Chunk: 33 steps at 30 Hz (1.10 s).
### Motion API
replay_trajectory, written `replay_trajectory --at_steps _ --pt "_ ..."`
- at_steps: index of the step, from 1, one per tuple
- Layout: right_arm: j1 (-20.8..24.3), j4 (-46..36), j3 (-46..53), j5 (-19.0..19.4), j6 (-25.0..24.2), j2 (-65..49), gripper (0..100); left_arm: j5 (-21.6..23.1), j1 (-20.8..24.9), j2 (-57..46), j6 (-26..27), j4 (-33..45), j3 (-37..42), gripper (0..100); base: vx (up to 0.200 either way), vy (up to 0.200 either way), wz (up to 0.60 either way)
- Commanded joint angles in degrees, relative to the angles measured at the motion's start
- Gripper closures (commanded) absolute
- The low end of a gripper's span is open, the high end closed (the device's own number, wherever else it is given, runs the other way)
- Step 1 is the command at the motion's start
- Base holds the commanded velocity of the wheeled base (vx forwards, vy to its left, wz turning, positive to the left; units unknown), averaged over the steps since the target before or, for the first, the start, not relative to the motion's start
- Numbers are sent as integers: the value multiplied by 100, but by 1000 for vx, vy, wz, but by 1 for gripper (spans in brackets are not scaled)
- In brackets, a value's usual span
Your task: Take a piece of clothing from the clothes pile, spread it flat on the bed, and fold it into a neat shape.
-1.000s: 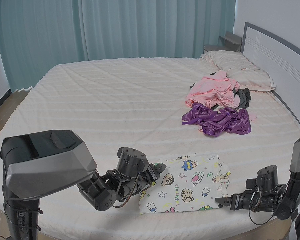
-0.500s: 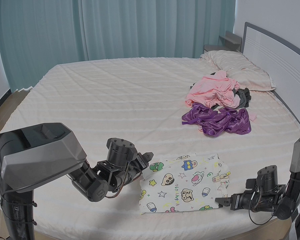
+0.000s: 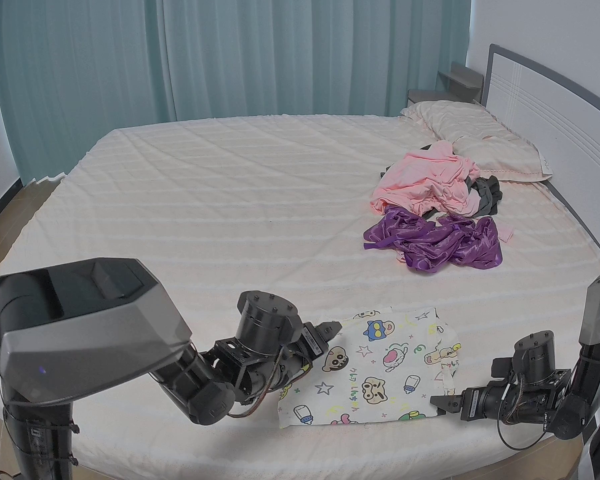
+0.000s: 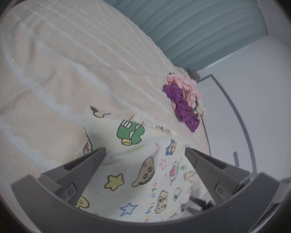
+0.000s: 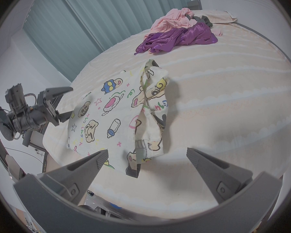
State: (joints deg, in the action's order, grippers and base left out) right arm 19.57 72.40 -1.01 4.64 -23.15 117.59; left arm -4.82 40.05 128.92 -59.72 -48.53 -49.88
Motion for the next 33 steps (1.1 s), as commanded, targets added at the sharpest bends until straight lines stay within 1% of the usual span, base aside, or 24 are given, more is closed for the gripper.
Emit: replay_trajectory --at_steps 1,10,15,16,18,19,20,23,24,25,26,27,29,30,31,32,33 --pt "3 2 101 1 3 27 0 -19 117 371 180 -7 23 0 0 0 0" --pt "-5 2 101 -7 -5 1 0 -55 91 345 207 -16 67 0 0 0 0" --pt "-32 2 101 -16 -5 -34 0 -63 -85 -112 163 -130 198 0 0 0 0" --pt "-49 11 101 -113 -5 -105 0 -46 -199 -385 163 -209 339 0 0 0 0" --pt "-85 11 101 -297 -14 -237 0 -55 -384 -578 215 -297 365 0 0 0 0" --pt "-85 11 101 -306 -14 -245 0 -55 -410 -596 215 -297 374 0 0 0 0" --pt "-199 20 101 -385 -40 -448 0 -55 -612 -824 233 -315 471 0 0 0 0" --pt "-427 20 101 -385 -58 -957 0 -55 -1051 -1387 470 -297 726 0 0 0 0" --pt "-436 20 92 -394 -58 -992 0 -55 -1078 -1413 488 -289 734 0 0 0 0" --pt "-568 29 66 -394 -67 -1344 0 -55 -1289 -1756 655 -289 901 0 0 0 0" --pt "-629 29 57 -403 -67 -1476 0 -63 -1377 -1888 751 -289 989 0 0 0 0" --pt "-744 20 75 -403 -58 -1740 0 -99 -1535 -2099 962 -297 1156 0 0 0 0" --pt "-937 11 101 -394 -67 -2161 0 -309 -1728 -2433 1252 -306 1402 0 0 0 0" --pt "-1025 -42 101 -394 -76 -2372 0 -424 -1781 -2591 1323 -315 1517 0 0 0 0" --pt "-1025 -42 101 -394 -76 -2372 0 -424 -1781 -2591 1323 -315 1517 0 0 0 0" --pt "-1201 -94 101 -377 -111 -2812 0 -643 -1816 -2977 1384 -306 1745 0 0 0 0" --pt "-1315 -112 101 -394 -164 -3067 0 -758 -1816 -3338 1393 -306 1939 0 0 0 0"
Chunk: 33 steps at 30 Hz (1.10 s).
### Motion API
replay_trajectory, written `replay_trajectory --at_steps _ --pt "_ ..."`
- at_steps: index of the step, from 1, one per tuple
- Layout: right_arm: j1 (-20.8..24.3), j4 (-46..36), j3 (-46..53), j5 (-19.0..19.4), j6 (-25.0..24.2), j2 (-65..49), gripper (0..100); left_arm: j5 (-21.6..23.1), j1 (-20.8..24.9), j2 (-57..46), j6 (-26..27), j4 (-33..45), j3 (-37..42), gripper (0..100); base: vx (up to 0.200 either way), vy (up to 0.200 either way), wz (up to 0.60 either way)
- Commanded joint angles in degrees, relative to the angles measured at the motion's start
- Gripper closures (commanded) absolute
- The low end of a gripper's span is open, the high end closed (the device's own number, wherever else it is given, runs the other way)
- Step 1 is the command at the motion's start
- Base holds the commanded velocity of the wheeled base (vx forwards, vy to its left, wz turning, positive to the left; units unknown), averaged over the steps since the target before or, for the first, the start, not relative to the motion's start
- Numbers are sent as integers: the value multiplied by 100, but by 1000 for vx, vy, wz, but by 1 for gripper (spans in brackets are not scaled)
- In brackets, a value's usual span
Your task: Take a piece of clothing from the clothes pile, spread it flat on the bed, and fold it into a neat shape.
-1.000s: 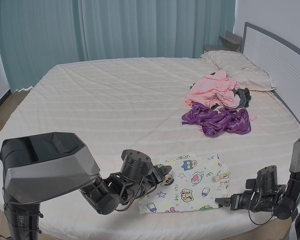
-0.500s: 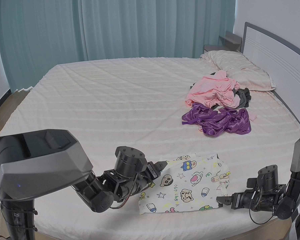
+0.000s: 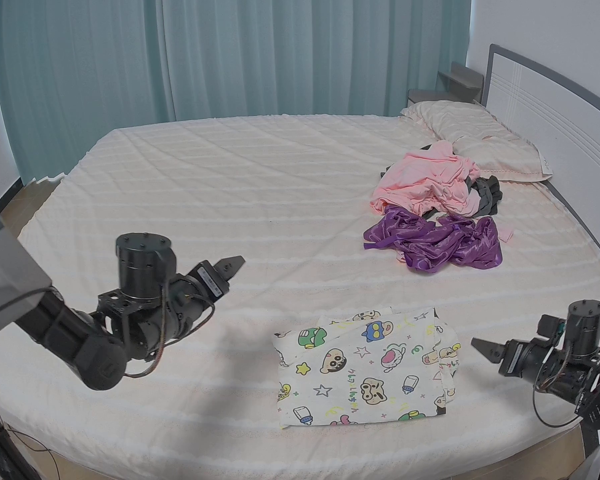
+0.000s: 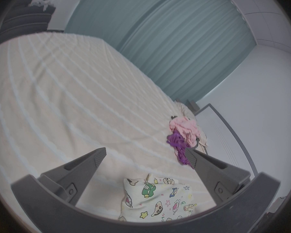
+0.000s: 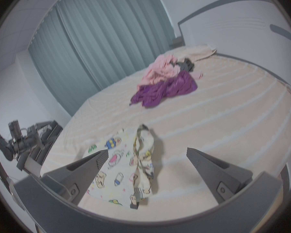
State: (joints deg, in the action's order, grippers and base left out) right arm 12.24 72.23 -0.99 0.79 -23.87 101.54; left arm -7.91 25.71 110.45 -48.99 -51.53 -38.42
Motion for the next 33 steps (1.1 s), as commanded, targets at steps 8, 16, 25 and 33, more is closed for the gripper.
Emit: replay_trajectory --at_steps 8,16,25,33 --pt "-908 -1325 99 -396 -329 -3298 0 -501 -778 -3135 417 -15 1926 0 0 0 0" --pt "-890 -3795 90 -343 -338 -5829 0 -606 -1464 -4005 848 -41 2726 0 0 0 0" --pt "-864 -6529 72 -343 365 -8879 0 -756 -1472 -6228 2017 134 3667 0 0 0 0" --pt "-1215 -6915 81 0 805 -9987 0 -1248 -1490 -7635 2676 1128 3728 0 0 0 0"
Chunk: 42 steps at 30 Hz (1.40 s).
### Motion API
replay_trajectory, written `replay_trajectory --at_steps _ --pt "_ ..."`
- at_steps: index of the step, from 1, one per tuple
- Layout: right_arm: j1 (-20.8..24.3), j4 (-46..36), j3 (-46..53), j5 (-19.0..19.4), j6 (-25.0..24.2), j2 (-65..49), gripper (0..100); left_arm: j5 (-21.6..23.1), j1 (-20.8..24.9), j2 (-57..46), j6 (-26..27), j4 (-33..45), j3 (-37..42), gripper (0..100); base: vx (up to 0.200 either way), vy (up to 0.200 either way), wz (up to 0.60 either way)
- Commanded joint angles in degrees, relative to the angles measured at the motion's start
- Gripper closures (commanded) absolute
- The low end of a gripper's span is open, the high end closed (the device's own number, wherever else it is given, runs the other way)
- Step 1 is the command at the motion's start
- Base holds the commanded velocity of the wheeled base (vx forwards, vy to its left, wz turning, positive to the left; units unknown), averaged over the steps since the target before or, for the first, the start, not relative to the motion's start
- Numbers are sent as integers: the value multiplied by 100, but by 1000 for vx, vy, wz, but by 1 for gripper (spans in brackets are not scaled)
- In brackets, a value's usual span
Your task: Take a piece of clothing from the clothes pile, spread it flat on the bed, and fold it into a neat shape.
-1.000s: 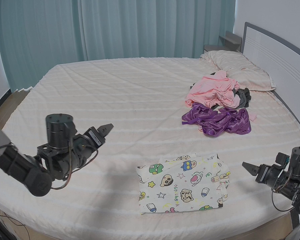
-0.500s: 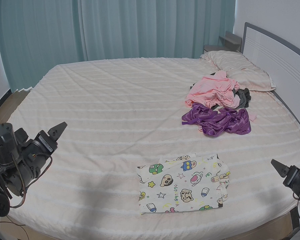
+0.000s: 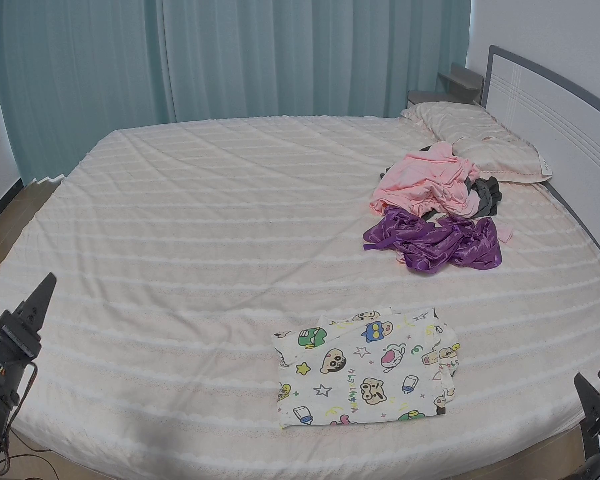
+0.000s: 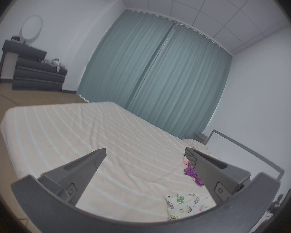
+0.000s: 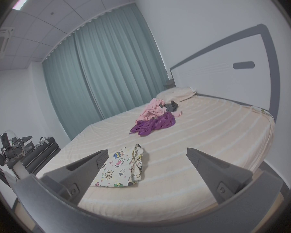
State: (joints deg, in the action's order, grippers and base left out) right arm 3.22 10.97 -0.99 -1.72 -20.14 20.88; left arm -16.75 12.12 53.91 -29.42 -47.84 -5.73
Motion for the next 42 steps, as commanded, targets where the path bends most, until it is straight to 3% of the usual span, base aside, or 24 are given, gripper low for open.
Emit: replay_trajectory --at_steps 1,6,11,16,17,22,24,27,29,35,38,42 --pt "-357 -781 81 295 458 -1992 0 -478 -122 -2297 797 1162 450 0 0 0 0" --pt "-331 -781 81 181 757 -2071 0 -522 -122 -3193 973 2173 450 0 0 0 0" --pt "-331 -746 99 40 1293 -2071 0 -575 -148 -3756 1439 2595 450 0 0 0 0" --pt "-331 -728 99 -171 1829 -2071 0 -786 -430 -4239 1975 3237 450 0 0 0 0" --pt "-331 -728 99 -303 2084 -2071 0 -786 -553 -4573 2309 3474 450 0 0 0 0" --pt "-331 -798 72 -496 2682 -2071 0 -786 -974 -4960 2915 3720 467 0 0 0 0" --pt "-331 -798 72 -645 2699 -2071 0 -786 -1256 -5153 3003 3746 485 0 0 0 0" --pt "-331 -842 55 -1164 2699 -2071 0 -786 -1247 -5356 3346 3852 573 0 0 0 0" --pt "-331 -825 64 -1252 2664 -2071 0 -786 -1229 -5391 3372 4186 573 0 0 0 0" --pt "-331 -833 72 -953 2427 -2079 0 -575 -1229 -5391 3144 4423 573 0 0 0 0" --pt "-331 -772 81 -514 2532 -2071 0 40 -1229 -5391 3135 4432 573 0 0 0 0" --pt "-331 -737 99 409 3121 -2071 0 989 -1229 -5391 3056 4520 538 0 0 0 0"
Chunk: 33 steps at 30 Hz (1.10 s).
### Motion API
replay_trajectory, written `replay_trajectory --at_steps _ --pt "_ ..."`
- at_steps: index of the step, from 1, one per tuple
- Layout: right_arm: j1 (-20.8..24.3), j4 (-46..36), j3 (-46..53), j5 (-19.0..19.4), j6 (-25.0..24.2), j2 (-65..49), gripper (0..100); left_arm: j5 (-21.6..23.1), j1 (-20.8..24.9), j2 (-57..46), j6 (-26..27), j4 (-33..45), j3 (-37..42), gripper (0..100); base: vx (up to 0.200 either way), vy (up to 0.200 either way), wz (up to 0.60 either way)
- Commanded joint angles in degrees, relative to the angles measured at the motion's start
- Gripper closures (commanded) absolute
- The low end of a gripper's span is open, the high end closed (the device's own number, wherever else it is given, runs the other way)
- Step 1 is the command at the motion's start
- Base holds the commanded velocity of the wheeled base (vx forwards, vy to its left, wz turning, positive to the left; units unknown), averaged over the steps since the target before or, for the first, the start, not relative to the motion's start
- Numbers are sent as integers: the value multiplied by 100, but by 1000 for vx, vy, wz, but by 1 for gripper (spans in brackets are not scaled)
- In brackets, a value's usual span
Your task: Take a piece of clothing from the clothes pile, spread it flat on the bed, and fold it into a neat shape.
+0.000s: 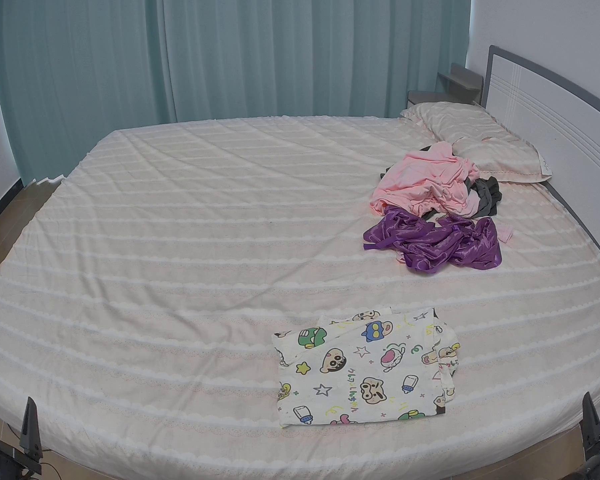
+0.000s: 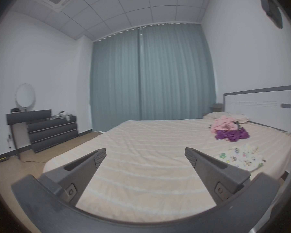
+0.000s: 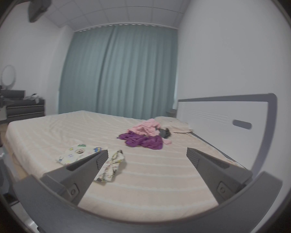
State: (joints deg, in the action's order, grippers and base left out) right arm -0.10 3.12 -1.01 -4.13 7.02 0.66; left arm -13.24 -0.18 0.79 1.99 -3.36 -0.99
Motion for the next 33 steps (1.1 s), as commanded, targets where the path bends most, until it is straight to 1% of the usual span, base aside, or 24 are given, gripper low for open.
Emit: replay_trajectory --at_steps 1,2,3,4,5,6,7,9,10,12,13,14,15,16,18,21,24,33 --pt "1 48 101 651 405 -48 0 638 1 -79 -84 73 64 0 0 0 0" --pt "1 13 101 1037 150 -48 0 779 1 -79 -32 143 46 0 0 0 0" --pt "1 13 101 1055 115 -48 0 788 1 -79 -14 143 46 0 0 0 0" --pt "1 -31 84 1125 -386 -48 0 840 1 -70 91 143 46 0 0 0 0" --pt "1 -31 84 1125 -386 -48 0 840 1 -70 91 143 46 0 0 0 0" --pt "1 -84 66 1134 -913 -48 0 849 1 -70 100 169 37 0 0 0 0" --pt "1 -110 66 1152 -975 -48 0 867 9 -70 91 178 28 0 0 0 0" --pt "1 -119 66 1152 -975 -48 0 928 9 -70 91 187 20 0 0 0 0" --pt "1 -40 92 1178 -966 -48 0 1060 9 -70 91 187 20 0 0 0 0" --pt "1 -40 92 1134 -887 -48 0 1174 9 -70 83 187 28 0 0 0 0" --pt "1 -57 92 958 -729 -48 0 1350 9 -70 74 231 99 0 0 0 0" --pt "1 -66 92 897 -685 -48 0 1377 9 -53 65 249 99 0 0 0 0" --pt "-8 -303 101 369 -430 -39 0 1394 36 26 -111 336 99 0 0 0 0" --pt "-8 -382 92 273 -474 -39 0 1368 36 53 -216 328 99 0 0 0 0" --pt "-8 -347 92 334 -641 -48 0 1324 27 -62 -234 301 99 0 0 0 0" --pt "1 -330 101 325 -720 -48 0 1271 27 -79 -155 336 99 0 0 0 0" --pt "1 -321 101 334 -737 -57 0 1078 27 -79 -172 328 99 0 0 0 0" --pt "1 -321 101 352 -720 -57 0 1025 18 -79 -225 310 99 0 0 0 0"
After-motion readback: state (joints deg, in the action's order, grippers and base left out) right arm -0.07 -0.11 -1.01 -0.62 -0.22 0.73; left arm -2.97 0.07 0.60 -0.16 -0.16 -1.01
